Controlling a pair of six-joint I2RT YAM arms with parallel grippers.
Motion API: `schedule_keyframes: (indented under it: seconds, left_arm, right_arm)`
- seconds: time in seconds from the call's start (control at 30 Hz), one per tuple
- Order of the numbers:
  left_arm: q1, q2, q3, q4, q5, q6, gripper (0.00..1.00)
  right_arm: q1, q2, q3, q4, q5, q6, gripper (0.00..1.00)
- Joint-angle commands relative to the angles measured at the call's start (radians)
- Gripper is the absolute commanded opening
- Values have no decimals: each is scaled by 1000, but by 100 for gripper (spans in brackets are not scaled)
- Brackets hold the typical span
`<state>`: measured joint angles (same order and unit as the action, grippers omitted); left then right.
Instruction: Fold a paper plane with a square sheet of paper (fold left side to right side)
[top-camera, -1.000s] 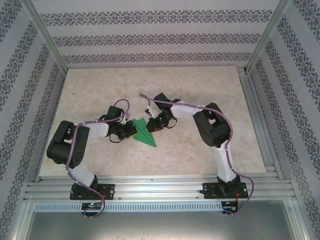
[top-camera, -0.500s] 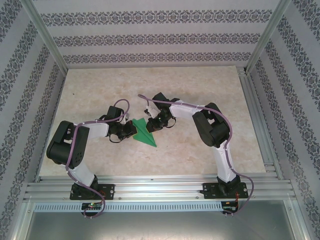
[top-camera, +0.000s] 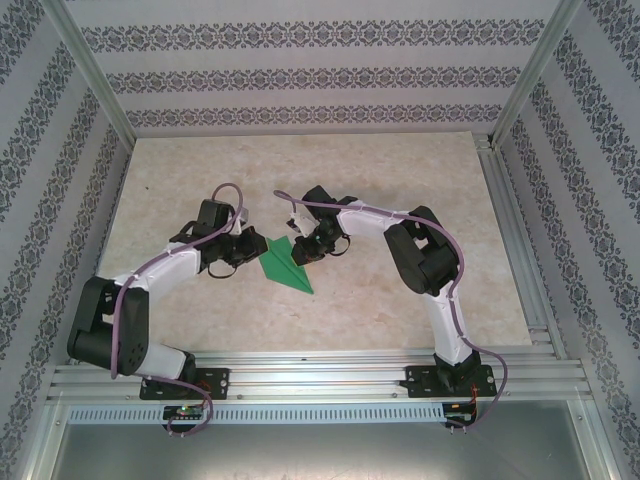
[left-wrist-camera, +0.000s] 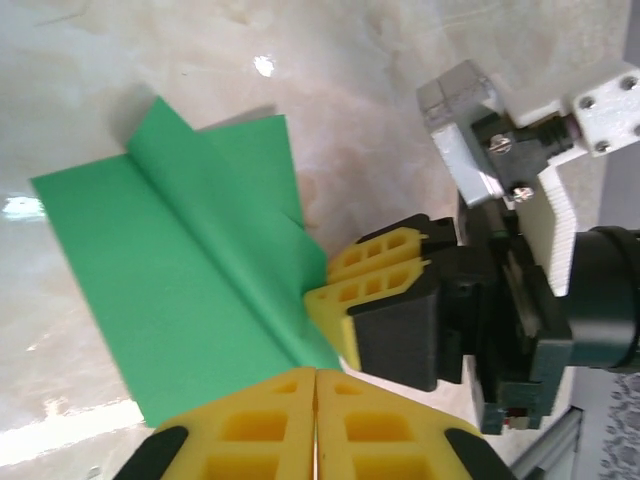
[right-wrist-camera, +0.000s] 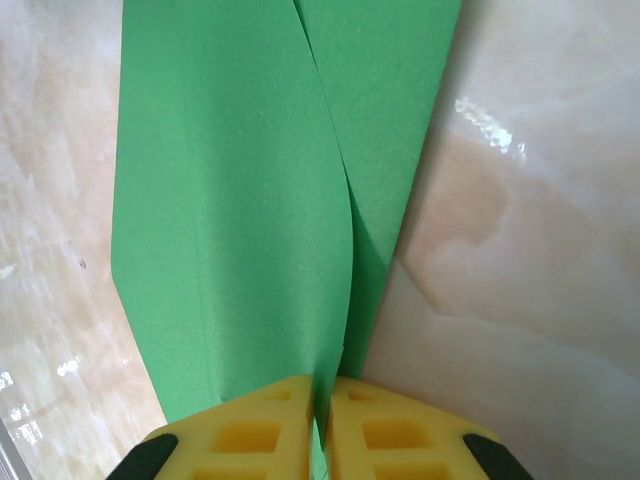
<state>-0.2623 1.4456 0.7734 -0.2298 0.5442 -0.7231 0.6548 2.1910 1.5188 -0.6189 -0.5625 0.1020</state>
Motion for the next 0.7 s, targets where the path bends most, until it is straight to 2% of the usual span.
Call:
schedule_keyframes:
  seconds: [0.0, 0.37, 0.67]
  left_arm:
    - [-5, 57, 20, 118, 77, -76, 8]
    - [-62, 272, 96, 256, 21, -190, 3]
    - [-112, 386, 164, 241, -17, -190, 3]
  right_arm:
    - [16, 55, -26, -62, 96, -15, 13]
    - [24, 56, -26, -67, 102, -19, 13]
    - [29, 58, -25, -72, 108, -21, 13]
